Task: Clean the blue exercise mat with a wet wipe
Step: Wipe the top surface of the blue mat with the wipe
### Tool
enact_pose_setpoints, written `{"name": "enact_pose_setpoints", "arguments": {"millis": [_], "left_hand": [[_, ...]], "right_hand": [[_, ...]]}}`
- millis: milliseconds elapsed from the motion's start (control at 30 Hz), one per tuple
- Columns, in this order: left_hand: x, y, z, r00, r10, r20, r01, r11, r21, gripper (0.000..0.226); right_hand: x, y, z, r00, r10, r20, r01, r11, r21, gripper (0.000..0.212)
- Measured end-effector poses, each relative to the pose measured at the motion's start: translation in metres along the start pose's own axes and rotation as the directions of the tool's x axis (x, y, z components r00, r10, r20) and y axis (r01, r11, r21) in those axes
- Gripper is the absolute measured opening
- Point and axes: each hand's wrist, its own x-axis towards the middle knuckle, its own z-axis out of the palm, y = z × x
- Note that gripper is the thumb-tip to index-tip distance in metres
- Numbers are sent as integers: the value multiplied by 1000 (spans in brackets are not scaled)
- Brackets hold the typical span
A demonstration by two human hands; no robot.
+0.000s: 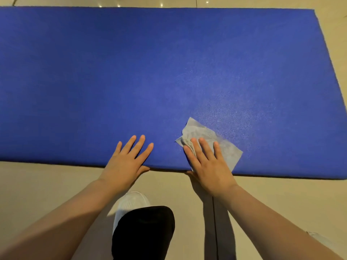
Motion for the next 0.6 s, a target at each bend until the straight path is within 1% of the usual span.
{"name": "enact_pose_setpoints", "arguments": {"millis": [67, 133, 167, 233, 300, 367, 433, 500, 567, 600], "left_hand": [[4, 3, 0, 1000, 17, -17, -17, 1000, 22, 78], [7, 9, -1, 999, 39, -18, -38, 998, 45, 81], [9, 13, -1, 999, 45, -25, -44, 998, 51, 84], [14, 29, -1, 998, 59, -25, -59, 998, 5, 91], [20, 47, -2, 994, 104, -31, -105, 994, -24, 86], [30, 62, -5, 986, 148, -83, -150, 988, -23, 82], [37, 76, -12, 979, 164, -120, -172, 983, -61, 83], [43, 99, -15, 972, 190, -140, -204, 974, -99, 84], [43, 121, -15, 971, 215, -105, -228, 964, -136, 91], [44, 128, -15, 970, 231, -72, -239, 959, -151, 95]], "right_hand": [[-4, 7, -13, 997, -36, 68, 41, 996, -75, 76], [-13, 17, -24, 987, -64, 145, 85, 987, -139, 69], [-17, 21, -30, 981, -70, 183, 98, 985, -145, 68], [-26, 34, -37, 967, -92, 238, 135, 976, -170, 67], [-33, 48, -43, 953, -89, 290, 142, 975, -169, 66], [-42, 62, -51, 945, -70, 318, 131, 976, -175, 68], [-53, 79, -61, 932, -94, 351, 164, 971, -175, 70], [-70, 96, -60, 921, -70, 384, 139, 978, -155, 74], [-87, 106, -59, 957, -45, 285, 76, 992, -98, 85], [-92, 108, -55, 955, 15, 298, 2, 998, -56, 85]]}}
